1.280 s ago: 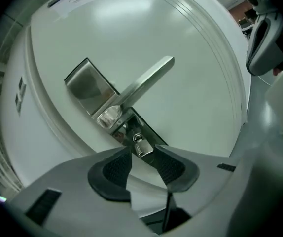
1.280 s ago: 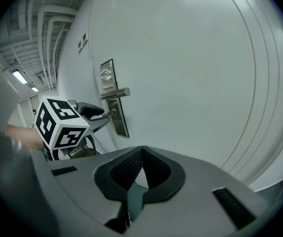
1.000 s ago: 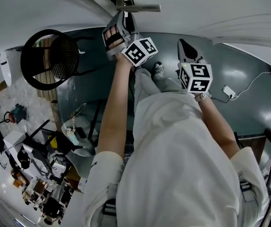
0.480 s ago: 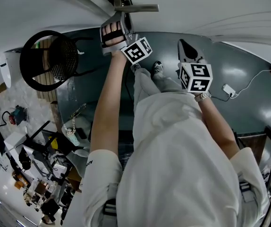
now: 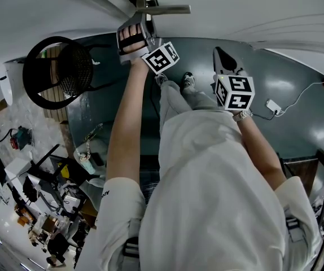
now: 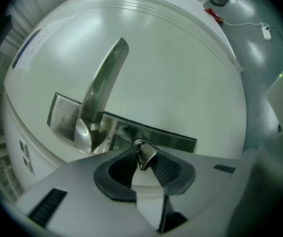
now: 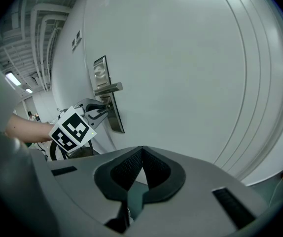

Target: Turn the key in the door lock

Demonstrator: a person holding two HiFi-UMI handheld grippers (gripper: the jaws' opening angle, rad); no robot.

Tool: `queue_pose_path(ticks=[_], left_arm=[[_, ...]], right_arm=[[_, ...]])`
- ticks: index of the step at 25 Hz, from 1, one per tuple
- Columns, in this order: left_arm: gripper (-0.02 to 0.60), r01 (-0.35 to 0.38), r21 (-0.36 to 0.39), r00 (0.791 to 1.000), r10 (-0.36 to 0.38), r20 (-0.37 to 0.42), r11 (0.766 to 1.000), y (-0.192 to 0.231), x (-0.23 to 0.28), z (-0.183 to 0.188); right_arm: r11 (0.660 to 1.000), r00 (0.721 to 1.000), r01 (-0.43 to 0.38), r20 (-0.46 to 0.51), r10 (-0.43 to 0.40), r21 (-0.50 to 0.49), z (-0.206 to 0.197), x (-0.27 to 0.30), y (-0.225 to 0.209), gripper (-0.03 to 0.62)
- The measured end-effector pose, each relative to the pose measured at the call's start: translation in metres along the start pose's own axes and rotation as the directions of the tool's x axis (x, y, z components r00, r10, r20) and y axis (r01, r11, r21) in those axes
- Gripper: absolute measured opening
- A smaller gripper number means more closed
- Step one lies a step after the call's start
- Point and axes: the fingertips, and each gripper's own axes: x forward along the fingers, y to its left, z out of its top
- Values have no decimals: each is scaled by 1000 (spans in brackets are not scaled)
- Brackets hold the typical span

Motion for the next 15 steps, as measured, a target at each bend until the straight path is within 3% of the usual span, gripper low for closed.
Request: queue_pose_path(ticks=[8, 12, 15], left_arm=[[87, -37, 47, 999, 35, 42, 998, -2, -5, 8], [84, 5, -56, 999, -3, 40, 998, 1, 0, 5], [84, 35, -161, 999, -31, 32, 986, 3, 1, 3]], right_arm=[[1000, 1000, -2, -4, 2, 0, 2, -1, 2, 0], [1000, 1000, -1, -14, 1, 6, 0, 5, 1, 0], [1000, 1000, 1, -17, -1, 12, -1, 7, -1, 0]])
